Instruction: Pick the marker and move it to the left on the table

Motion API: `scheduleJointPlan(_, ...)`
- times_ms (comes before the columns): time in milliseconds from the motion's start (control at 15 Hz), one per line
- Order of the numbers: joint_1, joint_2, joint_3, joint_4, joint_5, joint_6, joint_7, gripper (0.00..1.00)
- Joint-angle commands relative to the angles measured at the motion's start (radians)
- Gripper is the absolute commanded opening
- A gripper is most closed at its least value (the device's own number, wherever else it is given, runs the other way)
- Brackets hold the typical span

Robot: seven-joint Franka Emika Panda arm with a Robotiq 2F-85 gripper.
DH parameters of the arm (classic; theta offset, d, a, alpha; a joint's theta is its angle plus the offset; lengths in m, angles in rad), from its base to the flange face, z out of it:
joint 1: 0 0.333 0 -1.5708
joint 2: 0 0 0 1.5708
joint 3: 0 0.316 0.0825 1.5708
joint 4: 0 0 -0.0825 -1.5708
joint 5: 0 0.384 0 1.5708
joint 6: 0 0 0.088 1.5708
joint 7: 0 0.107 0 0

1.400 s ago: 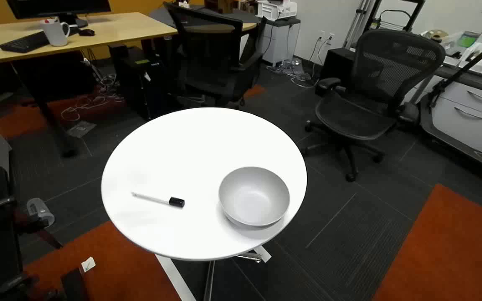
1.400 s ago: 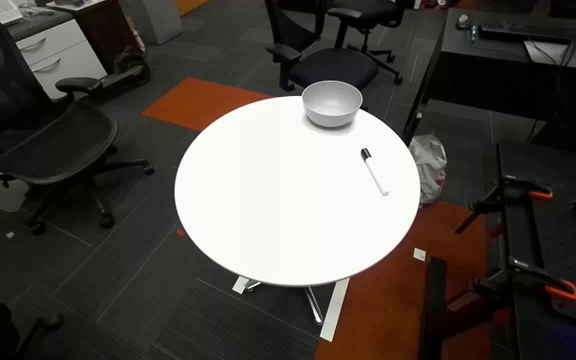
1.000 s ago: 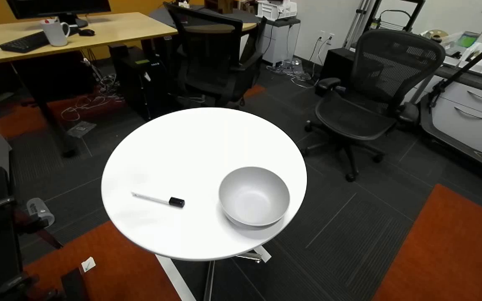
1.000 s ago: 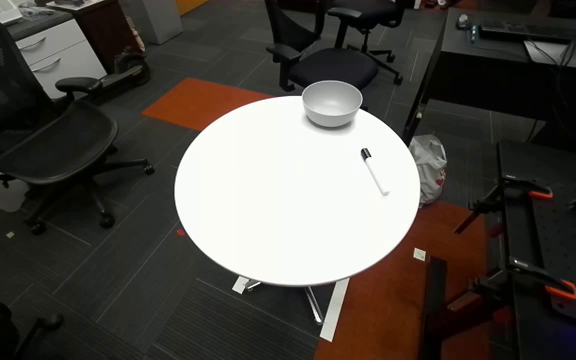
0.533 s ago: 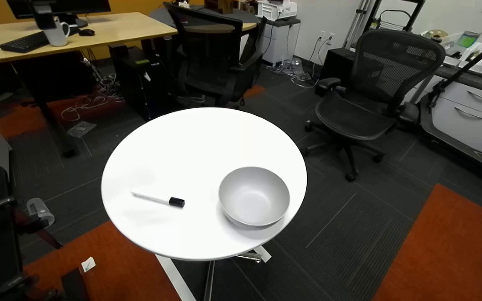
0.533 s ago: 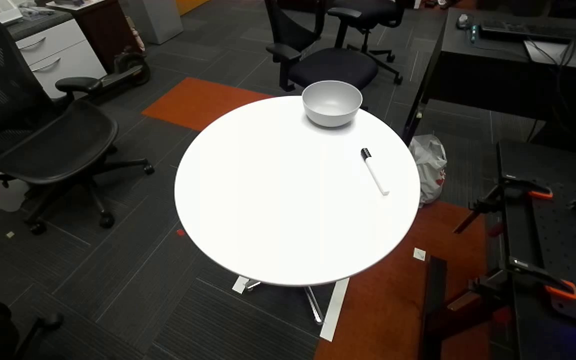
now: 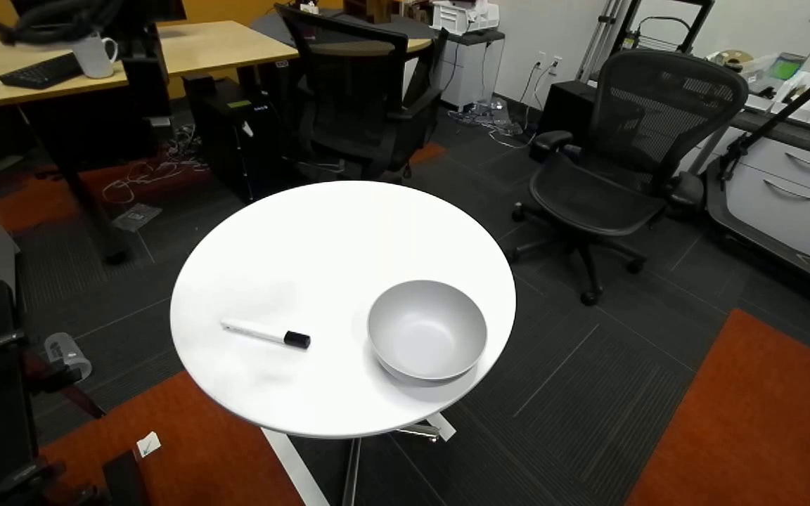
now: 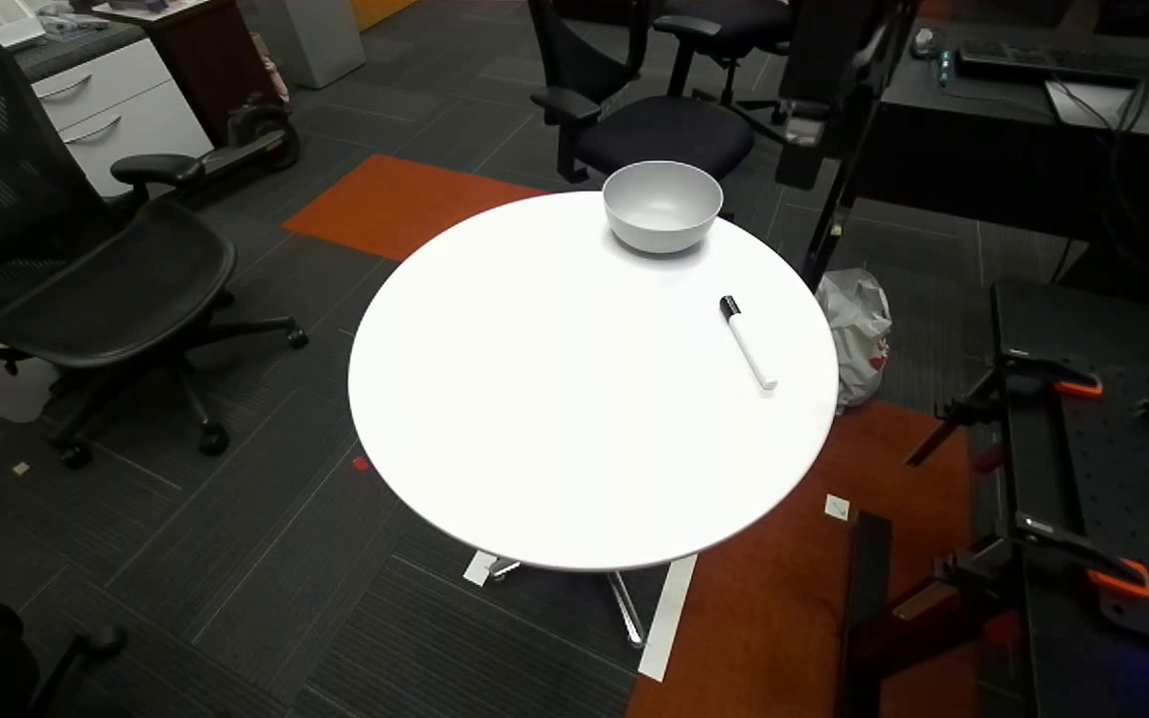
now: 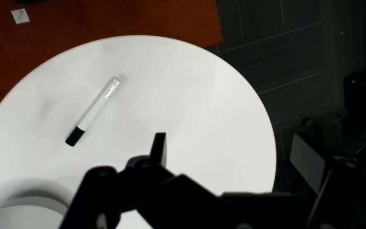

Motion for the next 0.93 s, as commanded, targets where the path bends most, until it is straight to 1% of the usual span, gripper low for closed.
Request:
scheduleJointPlan(0,-0.038,0.045,0.026,-0.069,0.019,0.115,0.147,1.00)
scheduleJointPlan(400,-0.062,0.127,0.030,-0.175,0.006,0.318,0.412,1.00)
scheduleJointPlan(667,-0.071,0.183,0.027,-0.211,-0.034,0.432,0.633,1.00)
scheduleJointPlan(733,-0.064,0.172,0.020,-0.194,-0.011,0.384,0.531,1.00)
scheduleJointPlan(867,-0.064,0.191,0.019,-0.199,-0.021,0.408,0.587,1.00)
